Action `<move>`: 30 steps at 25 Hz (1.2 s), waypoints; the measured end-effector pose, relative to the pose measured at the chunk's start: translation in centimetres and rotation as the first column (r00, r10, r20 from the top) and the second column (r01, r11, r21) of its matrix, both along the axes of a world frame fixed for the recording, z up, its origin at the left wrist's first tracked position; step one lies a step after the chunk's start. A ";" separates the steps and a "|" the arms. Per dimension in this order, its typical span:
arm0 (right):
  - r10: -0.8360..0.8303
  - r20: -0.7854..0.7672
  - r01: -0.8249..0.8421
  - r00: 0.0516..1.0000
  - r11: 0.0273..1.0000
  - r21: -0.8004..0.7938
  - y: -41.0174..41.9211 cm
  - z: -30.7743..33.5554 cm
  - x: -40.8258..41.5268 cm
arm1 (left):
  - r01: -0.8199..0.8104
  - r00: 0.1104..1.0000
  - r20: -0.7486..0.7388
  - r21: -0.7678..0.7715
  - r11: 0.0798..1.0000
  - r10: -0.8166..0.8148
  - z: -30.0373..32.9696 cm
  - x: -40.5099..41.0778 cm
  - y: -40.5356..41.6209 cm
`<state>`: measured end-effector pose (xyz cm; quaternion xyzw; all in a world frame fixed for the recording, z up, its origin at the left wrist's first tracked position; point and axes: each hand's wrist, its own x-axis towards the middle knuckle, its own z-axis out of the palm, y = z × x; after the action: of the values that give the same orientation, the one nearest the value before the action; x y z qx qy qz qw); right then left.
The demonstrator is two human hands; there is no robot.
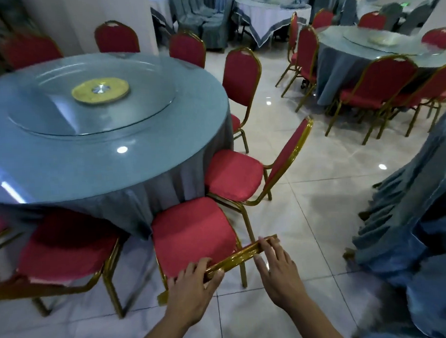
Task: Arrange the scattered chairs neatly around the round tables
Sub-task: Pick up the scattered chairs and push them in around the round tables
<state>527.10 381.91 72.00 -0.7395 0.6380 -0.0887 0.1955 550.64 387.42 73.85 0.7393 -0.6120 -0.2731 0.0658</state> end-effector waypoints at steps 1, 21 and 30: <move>0.031 0.003 -0.031 1.000 1.000 0.004 -0.8 -0.5 -0.2 | -0.075 0.997 0.017 0.023 0.997 0.074 0.0 0.0 -0.1; 0.402 0.225 -0.419 0.887 0.908 0.027 -17.8 -2.3 0.2 | -0.508 0.860 -0.028 -0.121 0.853 0.509 -2.1 -1.2 -7.2; 0.441 0.117 -0.448 0.890 0.893 0.038 -26.6 -2.6 7.5 | -0.490 0.872 -0.045 -0.105 0.865 0.488 -2.6 6.8 -16.0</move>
<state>534.57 355.27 69.45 -0.8534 0.4432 -0.0603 0.2675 557.45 371.46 71.21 0.8630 -0.4187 -0.2187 0.1794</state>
